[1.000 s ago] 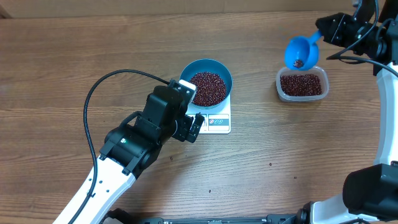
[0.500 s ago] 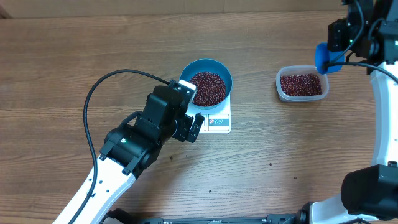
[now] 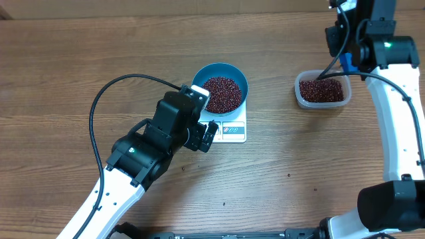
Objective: Scoop item into bowl and weigh 150g on scale
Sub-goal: 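Carry the blue scoop right to the clear bean tub with the right gripper, then lower the scoop into the beans in the clear tub, right gripper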
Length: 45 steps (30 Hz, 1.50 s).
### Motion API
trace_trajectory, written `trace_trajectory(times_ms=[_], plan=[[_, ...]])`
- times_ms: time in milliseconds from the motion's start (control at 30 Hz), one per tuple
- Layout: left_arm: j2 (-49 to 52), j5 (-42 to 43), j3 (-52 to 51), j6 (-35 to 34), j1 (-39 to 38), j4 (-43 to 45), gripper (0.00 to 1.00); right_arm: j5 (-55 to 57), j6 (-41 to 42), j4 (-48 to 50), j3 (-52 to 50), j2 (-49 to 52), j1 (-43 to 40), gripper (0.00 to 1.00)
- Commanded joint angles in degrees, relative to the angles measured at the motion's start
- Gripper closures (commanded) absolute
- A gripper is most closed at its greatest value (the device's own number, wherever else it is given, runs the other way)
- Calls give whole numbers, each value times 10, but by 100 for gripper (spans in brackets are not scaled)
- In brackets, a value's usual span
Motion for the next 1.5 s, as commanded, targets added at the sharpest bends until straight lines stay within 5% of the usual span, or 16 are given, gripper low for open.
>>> trace_trajectory(times_ms=[0,200,633,933,1467], plan=[[3,-5,-3,-4,0,2,0,51,-6,4,18,-7,5,96],[3,-5,-3,-4,0,2,0,49,61,3,18,-7,3,96],[3,-5,-3,-4,0,2,0,-2,493,-34,-2,1,-51,96],[3,-5,-3,-4,0,2,1,0,600,16,-58,30,-52,96],[3,-5,-3,-4,0,2,0,50,612,17,-62,60,-52,96]])
